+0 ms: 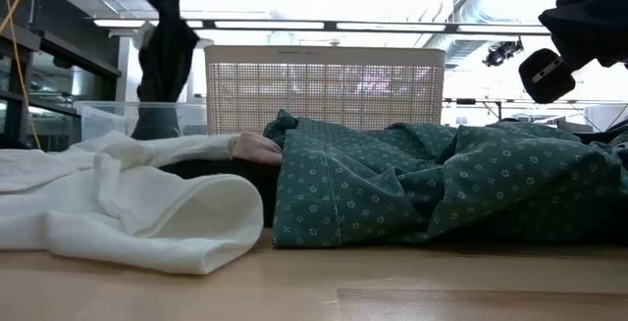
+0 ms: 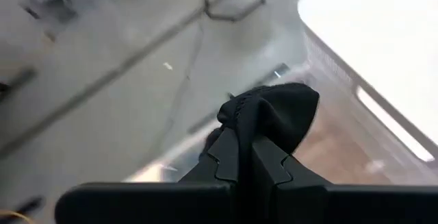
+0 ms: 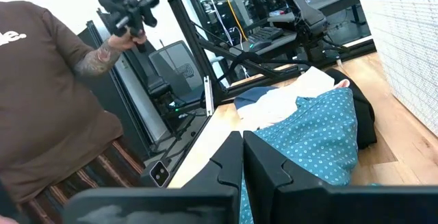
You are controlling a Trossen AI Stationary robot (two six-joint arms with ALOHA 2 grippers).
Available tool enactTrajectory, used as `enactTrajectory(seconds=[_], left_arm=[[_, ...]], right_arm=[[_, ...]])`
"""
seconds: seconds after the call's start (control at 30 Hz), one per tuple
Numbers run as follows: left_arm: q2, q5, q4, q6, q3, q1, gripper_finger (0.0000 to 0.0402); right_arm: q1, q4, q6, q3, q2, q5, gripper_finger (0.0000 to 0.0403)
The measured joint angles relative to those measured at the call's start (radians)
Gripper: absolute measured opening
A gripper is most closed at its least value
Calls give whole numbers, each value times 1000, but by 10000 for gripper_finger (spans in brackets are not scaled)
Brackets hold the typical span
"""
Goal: Pick & Place Cloths
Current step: Put the top left black boxers into the left transparent bin
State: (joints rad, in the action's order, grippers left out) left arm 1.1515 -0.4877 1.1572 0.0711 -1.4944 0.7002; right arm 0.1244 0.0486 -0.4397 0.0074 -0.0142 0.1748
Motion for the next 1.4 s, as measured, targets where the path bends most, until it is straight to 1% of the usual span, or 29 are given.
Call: enactTrajectory(seconds=[0.17, 0.23, 0.37, 0.5, 0.6, 0.83, 1.13, 1.4], left_arm=[[0, 171, -30, 20, 100, 100, 2], [1, 223, -41, 20, 133, 144, 2], [19, 260, -61, 15, 194, 215, 2], [52, 358, -86, 13, 229, 268, 2], [83, 401, -101, 13, 238, 282, 2], [153, 433, -115, 5, 243, 281, 6], [241, 435, -117, -48, 243, 281, 8], [263, 452, -110, -75, 243, 281, 9]], right_arm=[[0, 0, 0, 0, 0, 0, 4], [0, 0, 0, 0, 0, 0, 4], [0, 0, 0, 0, 0, 0, 4], [0, 0, 0, 0, 0, 0, 4], [0, 0, 0, 0, 0, 0, 4], [0, 0, 0, 0, 0, 0, 4], [0, 0, 0, 0, 0, 0, 4], [0, 0, 0, 0, 0, 0, 4]])
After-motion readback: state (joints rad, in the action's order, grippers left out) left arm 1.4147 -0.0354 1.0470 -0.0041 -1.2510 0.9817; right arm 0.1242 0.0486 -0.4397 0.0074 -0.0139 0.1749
